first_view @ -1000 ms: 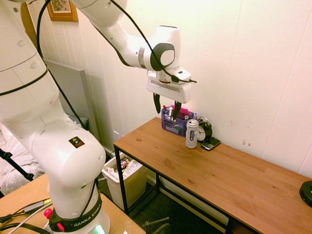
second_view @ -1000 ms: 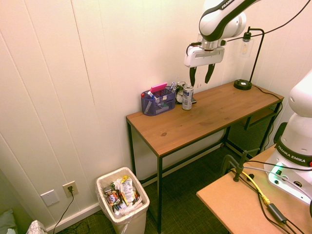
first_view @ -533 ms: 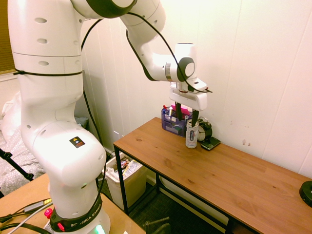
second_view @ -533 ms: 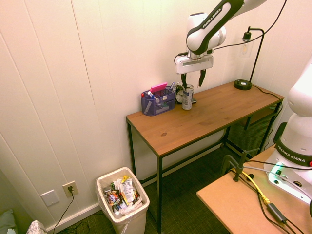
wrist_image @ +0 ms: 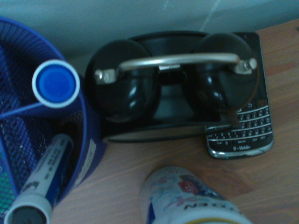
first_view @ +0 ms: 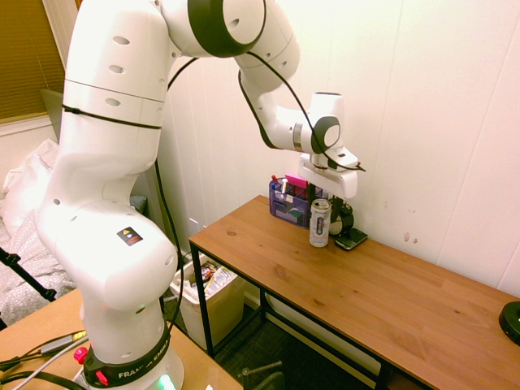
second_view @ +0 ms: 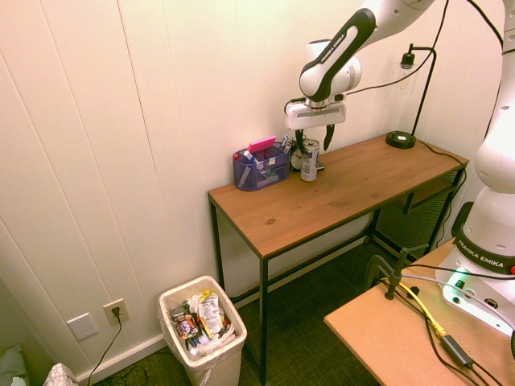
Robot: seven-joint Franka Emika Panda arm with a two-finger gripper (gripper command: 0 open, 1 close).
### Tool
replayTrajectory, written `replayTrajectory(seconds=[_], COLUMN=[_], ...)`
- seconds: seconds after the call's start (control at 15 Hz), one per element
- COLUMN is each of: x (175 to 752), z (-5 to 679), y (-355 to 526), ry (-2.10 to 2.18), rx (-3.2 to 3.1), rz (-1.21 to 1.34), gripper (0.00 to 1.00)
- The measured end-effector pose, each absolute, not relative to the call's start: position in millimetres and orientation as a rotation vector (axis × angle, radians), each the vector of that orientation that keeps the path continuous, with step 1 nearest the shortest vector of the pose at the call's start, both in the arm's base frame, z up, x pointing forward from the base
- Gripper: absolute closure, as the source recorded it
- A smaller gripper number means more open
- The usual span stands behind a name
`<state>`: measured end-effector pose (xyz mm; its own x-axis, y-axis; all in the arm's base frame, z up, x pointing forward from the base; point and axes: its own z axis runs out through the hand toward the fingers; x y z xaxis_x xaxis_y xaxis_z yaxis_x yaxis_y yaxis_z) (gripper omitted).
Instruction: Throw the can in the trash bin
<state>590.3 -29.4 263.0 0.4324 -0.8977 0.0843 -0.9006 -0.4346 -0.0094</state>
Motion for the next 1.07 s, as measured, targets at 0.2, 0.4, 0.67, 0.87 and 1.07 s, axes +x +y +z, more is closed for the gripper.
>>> replayTrajectory(seconds=[0.2, 0.4, 0.67, 0.87, 1.07], x=[593.9, 593.0, 590.9, 590.6, 585.9], z=[265.5, 265.2, 265.4, 264.5, 266.6], y=[-26.7, -26.2, -35.6, -30.4, -25.8], ry=[-1.646, -1.644, -1.663, -1.653, -1.638], rx=[2.643, 2.637, 2.613, 2.619, 2.633], rz=[0.125, 0.114, 0.097, 0.088, 0.079], gripper=[1.00, 1.00, 1.00, 1.00, 1.00])
